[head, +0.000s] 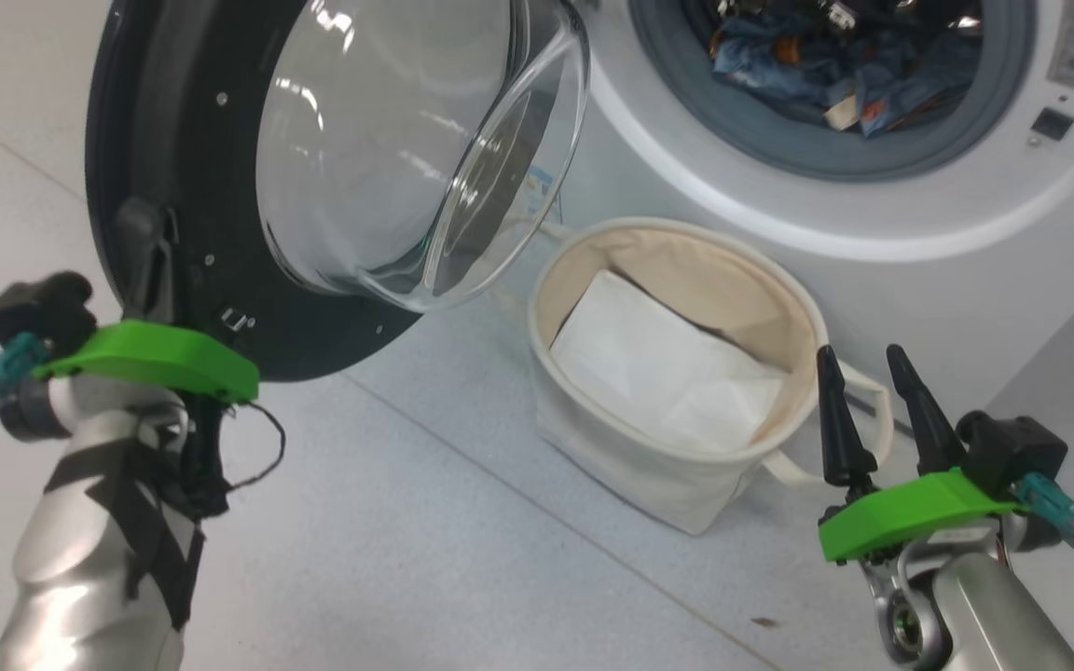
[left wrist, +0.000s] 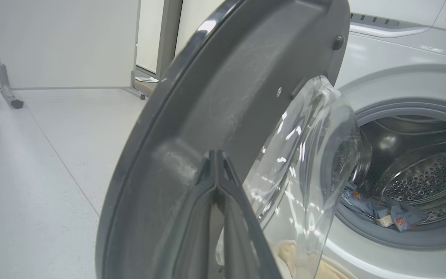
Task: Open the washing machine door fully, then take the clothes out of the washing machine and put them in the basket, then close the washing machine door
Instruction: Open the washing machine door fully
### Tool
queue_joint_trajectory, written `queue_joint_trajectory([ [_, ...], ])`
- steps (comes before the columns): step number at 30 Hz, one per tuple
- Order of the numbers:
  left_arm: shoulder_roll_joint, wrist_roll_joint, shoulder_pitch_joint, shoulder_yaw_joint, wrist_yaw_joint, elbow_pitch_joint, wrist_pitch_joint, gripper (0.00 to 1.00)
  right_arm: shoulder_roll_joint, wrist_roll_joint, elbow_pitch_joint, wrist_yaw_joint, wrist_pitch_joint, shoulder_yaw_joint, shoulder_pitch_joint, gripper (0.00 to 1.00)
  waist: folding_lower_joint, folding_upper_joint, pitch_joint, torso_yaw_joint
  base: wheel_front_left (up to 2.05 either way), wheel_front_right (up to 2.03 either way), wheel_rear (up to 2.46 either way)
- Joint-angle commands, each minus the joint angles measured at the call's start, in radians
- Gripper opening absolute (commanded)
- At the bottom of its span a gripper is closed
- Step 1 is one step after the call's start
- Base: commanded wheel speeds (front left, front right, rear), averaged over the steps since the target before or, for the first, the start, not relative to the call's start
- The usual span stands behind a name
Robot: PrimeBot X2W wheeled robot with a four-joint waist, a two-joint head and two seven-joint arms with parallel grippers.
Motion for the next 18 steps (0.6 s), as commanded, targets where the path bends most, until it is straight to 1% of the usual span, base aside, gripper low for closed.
queue_joint_trajectory([
  [1,0.033,0.008,-0.055,0.045,-0.005,-0.016,-0.011,0.0,-0.011,-0.003,-0.024,0.001,-0.012,0.026,-0.034,1.0,0.0,0.0,0.018,0.007,0.0,0.0,0.0],
  [4,0.028,0.022,-0.075,0.088,-0.01,0.002,-0.012,0.0,-0.019,-0.001,-0.016,0.001,-0.012,0.041,-0.054,1.0,0.0,0.0,0.037,0.01,0.0,0.0,0.0],
  [12,0.01,0.061,-0.137,0.206,-0.007,0.071,-0.012,0.0,-0.048,0.006,0.005,0.001,-0.012,0.071,-0.104,1.0,0.0,0.0,0.093,0.021,0.0,0.0,0.0],
  [16,0.006,0.084,-0.175,0.253,-0.016,0.115,-0.012,0.0,-0.055,0.004,0.011,0.001,-0.012,0.093,-0.147,1.0,0.0,0.0,0.126,0.023,0.0,0.0,0.0],
  [18,0.005,0.1,-0.2,0.281,-0.033,0.148,-0.012,0.0,-0.06,0.003,0.015,0.001,-0.012,0.11,-0.168,1.0,0.0,0.0,0.147,0.024,0.0,0.0,0.0],
])
